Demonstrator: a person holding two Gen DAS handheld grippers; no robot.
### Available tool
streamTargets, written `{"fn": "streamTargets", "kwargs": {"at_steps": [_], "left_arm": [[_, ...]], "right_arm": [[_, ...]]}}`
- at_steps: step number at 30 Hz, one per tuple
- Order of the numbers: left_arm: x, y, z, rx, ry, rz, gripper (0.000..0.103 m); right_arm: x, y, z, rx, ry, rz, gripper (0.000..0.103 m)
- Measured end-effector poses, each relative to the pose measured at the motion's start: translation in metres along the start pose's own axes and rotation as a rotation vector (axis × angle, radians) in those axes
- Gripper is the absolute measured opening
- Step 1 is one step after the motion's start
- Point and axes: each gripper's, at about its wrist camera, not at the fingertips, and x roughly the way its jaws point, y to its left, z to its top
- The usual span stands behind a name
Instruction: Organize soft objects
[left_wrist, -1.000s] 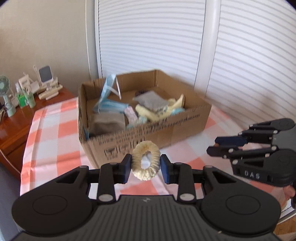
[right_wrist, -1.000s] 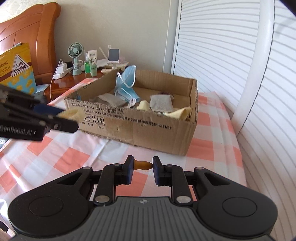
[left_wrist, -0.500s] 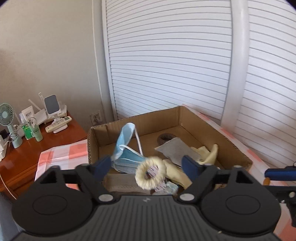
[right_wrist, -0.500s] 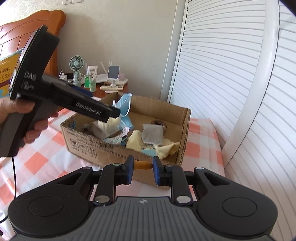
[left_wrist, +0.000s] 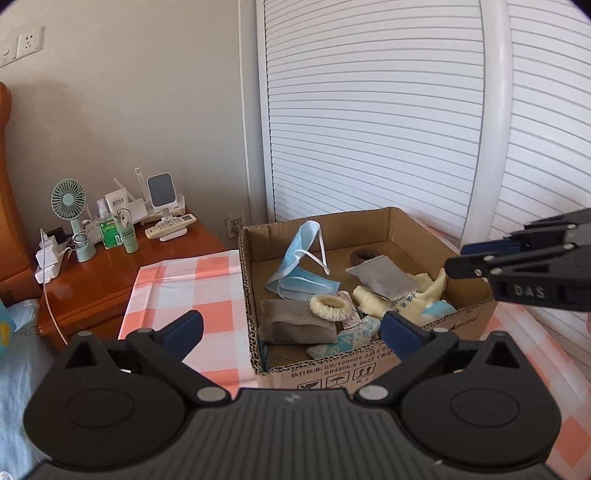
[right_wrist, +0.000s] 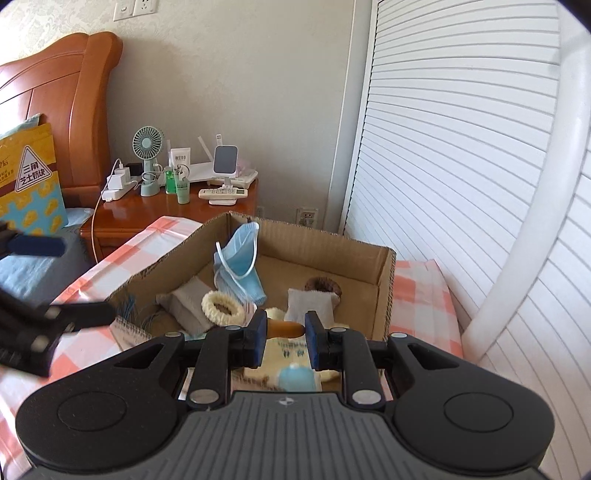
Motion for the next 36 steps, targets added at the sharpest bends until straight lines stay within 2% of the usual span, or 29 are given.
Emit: {"fn": "streamTargets", "kwargs": {"at_steps": [2, 4, 5, 6, 8, 10, 13, 20, 25, 36], "left_arm": [[-0.003, -0.001, -0.001, -0.004, -0.002, 0.01, 0.102], [-0.003, -0.003, -0.003, -0.008, 0.005, 0.017, 0.102], [-0.004, -0.003, -0.004, -0.009, 0.008, 0.021, 0.102], [-0.004, -0.004, -0.005, -0.01, 0.011, 0.025, 0.102], [-0.005, -0.004, -0.006, -0.009, 0.02, 0.031, 0.102], [-0.006, -0.005, -0.006, -0.013, 0.031, 0.038, 0.102], [-0.009, -0.005, -0.005, -0.032, 0.044, 0.046, 0.102], [-0.017, -0.008, -0.004, -0.066, 0.09, 0.057, 0.102], [-0.024, -0.012, -0.004, -0.061, 0.107, 0.073, 0.102], [-0.03, -0.018, -0.001, -0.071, 0.12, 0.091, 0.102]], "right_arm": [[0.01, 0.005, 0.007, -0.016, -0.004, -0.02, 0.029], [0.019, 0.008, 0.011, -0.024, 0.018, -0.038, 0.053], [0.022, 0.01, 0.011, -0.018, 0.031, -0.046, 0.077], [0.022, 0.011, 0.009, -0.013, 0.043, -0.046, 0.096], [0.016, 0.014, 0.005, -0.004, 0.029, -0.047, 0.103], [0.009, 0.018, 0.002, -0.007, 0.045, -0.053, 0.103], [0.001, 0.024, -0.002, -0.008, 0.086, -0.115, 0.103], [-0.021, 0.031, -0.015, 0.059, 0.177, -0.205, 0.103], [-0.038, 0.031, -0.022, 0.118, 0.186, -0.257, 0.103], [-0.054, 0.03, -0.025, 0.178, 0.174, -0.266, 0.103]]}}
